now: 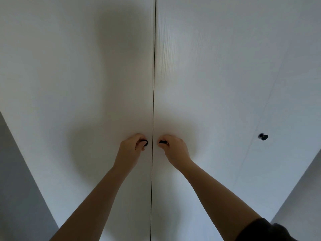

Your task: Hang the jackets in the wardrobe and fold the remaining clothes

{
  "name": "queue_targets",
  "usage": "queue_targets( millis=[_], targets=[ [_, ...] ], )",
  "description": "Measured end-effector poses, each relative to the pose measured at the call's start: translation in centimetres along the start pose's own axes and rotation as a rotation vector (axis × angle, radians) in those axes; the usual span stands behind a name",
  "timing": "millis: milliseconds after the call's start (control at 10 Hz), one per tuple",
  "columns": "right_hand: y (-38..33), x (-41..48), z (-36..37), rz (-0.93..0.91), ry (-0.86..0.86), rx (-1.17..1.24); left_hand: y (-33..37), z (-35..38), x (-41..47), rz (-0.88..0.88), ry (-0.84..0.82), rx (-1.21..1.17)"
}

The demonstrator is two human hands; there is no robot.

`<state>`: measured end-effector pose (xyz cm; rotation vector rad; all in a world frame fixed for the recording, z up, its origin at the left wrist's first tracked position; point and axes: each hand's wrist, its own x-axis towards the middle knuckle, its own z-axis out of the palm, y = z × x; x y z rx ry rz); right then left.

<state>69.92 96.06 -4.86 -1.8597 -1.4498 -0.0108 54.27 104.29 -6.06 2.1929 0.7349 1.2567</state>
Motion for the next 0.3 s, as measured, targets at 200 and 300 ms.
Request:
queue_targets(
  millis=[200, 300],
  targets=[
    [-0.2, -1.6, 0.0, 0.036, -0.016, 0.207, 1.1, 0.9, -1.7, -0.144, 0.065, -0.063],
    [0.5, -5.4, 0.1, 0.096, 0.021, 0.397, 2.2, 1.9, -4.0, -0.286, 0.150, -0.210]
  ],
)
